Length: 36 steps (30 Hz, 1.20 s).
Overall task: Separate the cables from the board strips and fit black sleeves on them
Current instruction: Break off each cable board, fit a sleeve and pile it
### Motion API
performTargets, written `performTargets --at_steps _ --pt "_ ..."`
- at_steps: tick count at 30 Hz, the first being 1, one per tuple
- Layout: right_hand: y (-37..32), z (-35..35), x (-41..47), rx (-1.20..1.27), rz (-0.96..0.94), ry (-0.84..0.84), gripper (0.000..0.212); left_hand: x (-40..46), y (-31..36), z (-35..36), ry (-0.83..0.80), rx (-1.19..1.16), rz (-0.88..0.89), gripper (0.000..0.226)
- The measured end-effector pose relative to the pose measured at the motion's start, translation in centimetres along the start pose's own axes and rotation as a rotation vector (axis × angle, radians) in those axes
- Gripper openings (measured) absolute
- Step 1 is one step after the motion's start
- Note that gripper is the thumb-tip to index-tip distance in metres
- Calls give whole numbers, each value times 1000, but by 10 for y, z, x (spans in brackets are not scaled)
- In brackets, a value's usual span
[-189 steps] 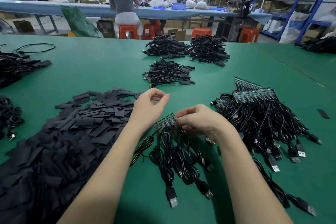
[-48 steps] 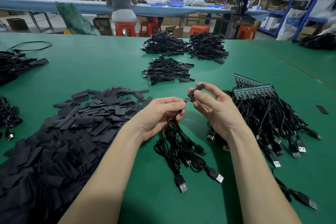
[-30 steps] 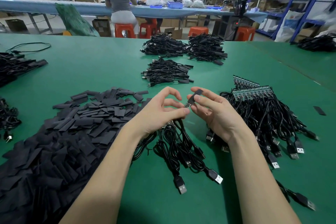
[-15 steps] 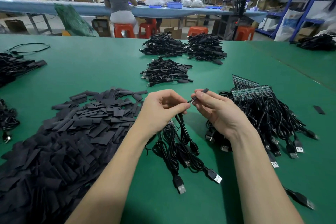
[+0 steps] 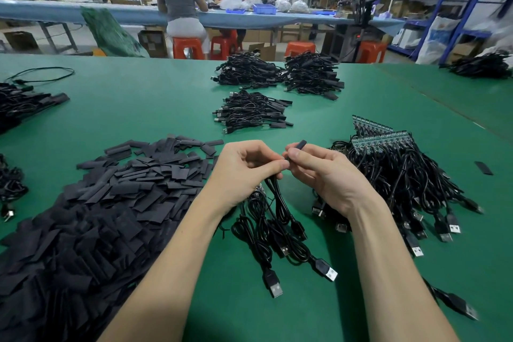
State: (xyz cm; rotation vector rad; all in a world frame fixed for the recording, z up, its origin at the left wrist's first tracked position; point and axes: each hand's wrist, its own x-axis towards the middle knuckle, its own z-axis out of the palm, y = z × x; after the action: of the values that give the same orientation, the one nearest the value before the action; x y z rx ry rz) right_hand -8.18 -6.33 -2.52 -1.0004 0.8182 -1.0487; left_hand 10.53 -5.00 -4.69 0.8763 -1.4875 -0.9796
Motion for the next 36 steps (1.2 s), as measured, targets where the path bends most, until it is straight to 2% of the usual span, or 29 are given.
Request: performTargets --at_steps 5,9,12,28,36 --pt "3 6 3 -67 -114 63 27 1 -3 7 67 47 -10 13" --pt "5 11 5 -84 -289 159 29 2 -2 8 81 -10 -32 15" --pt "6 13 5 -70 -332 169 29 3 0 10 128 -87 -61 15" --pt "17 17 10 13 -317 166 28 4 -2 18 200 -72 -10 16" --pt "16 19 12 25 -297 253 30 5 3 21 193 -33 -73 14"
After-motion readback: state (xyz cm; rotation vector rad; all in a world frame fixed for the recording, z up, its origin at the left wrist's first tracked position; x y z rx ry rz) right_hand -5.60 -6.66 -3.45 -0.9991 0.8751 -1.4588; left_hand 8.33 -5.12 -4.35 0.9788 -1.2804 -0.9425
